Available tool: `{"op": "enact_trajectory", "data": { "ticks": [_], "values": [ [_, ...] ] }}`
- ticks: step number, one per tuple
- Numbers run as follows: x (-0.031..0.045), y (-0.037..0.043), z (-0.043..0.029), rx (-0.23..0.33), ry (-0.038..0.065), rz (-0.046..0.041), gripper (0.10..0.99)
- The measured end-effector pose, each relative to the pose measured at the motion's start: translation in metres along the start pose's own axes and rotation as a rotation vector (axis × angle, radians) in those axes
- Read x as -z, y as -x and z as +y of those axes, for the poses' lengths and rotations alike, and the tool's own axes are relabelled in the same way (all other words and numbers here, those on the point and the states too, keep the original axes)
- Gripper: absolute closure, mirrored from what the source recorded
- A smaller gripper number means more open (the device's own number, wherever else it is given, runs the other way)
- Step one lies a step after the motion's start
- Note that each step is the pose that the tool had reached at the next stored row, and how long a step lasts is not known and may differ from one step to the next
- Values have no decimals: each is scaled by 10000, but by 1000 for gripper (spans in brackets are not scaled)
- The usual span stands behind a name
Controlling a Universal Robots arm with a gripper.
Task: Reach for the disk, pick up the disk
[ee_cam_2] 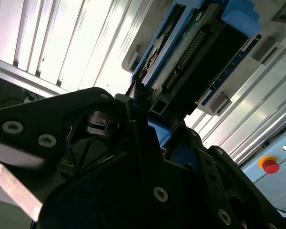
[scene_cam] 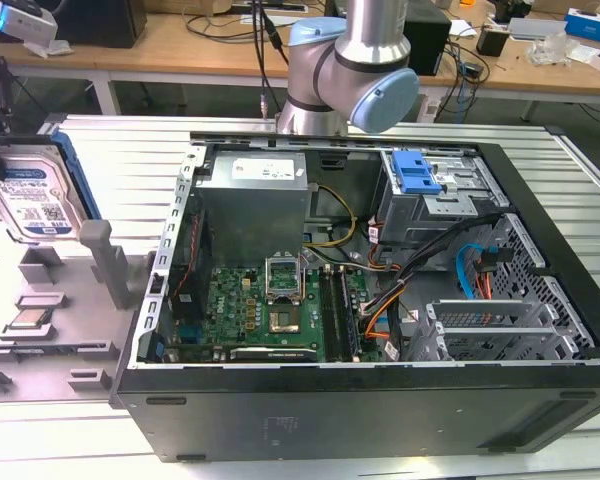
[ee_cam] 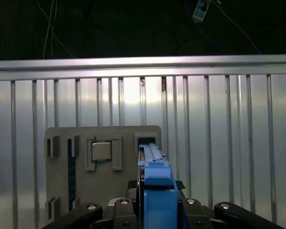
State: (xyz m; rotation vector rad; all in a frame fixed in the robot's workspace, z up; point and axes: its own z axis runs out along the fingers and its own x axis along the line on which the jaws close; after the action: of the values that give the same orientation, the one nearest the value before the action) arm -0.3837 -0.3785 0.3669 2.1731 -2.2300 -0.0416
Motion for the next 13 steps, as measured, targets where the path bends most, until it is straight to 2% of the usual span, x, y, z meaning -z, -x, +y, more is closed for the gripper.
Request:
{"op": "enact_trajectory", "data": {
  "ticks": [6, 13],
  "values": [
    [94, 0, -12, -1, 11, 0, 718],
    [132, 0, -12, 1, 13, -5, 718]
  ]
}}
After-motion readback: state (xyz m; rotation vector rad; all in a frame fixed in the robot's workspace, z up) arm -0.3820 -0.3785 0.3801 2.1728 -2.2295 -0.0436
